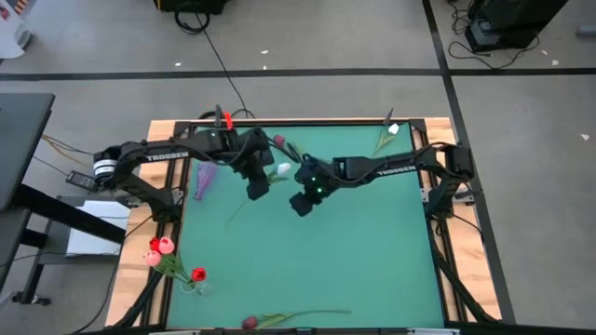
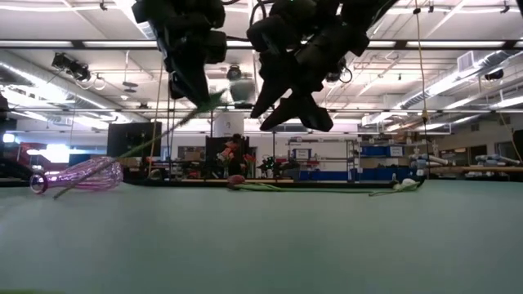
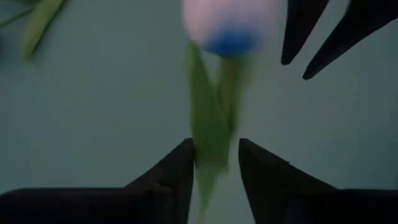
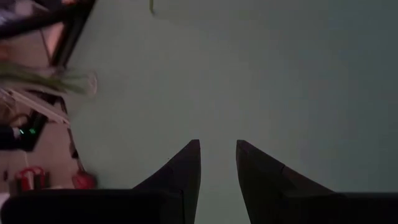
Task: Sort flowers into vase by color
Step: Put the bottom white flower into the violet vase
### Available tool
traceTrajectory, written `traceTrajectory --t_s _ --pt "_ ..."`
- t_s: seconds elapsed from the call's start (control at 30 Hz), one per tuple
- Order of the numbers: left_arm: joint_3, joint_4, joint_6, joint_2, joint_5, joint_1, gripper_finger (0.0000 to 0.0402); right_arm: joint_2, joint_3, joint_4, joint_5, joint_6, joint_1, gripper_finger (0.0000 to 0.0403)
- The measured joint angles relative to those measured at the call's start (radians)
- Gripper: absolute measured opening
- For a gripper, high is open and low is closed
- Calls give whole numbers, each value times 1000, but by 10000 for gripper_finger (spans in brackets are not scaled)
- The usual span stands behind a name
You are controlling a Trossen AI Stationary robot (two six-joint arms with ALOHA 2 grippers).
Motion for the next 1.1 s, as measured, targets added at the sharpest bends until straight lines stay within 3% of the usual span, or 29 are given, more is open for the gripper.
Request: traceTrajectory --t_s 0.23,0.57,0.87,1.1 --pt "0 -82 -75 -12 -8 -3 181 0 0 -43 9 -30 46 112" --pt "-14 -467 -253 -16 -172 62 203 0 0 -51 98 -60 76 112" --pt "-239 -512 -307 -44 -183 182 223 0 0 -149 247 -96 117 112" --pt "-317 -510 -402 -136 -245 252 224 0 -1 -214 307 -124 142 112"
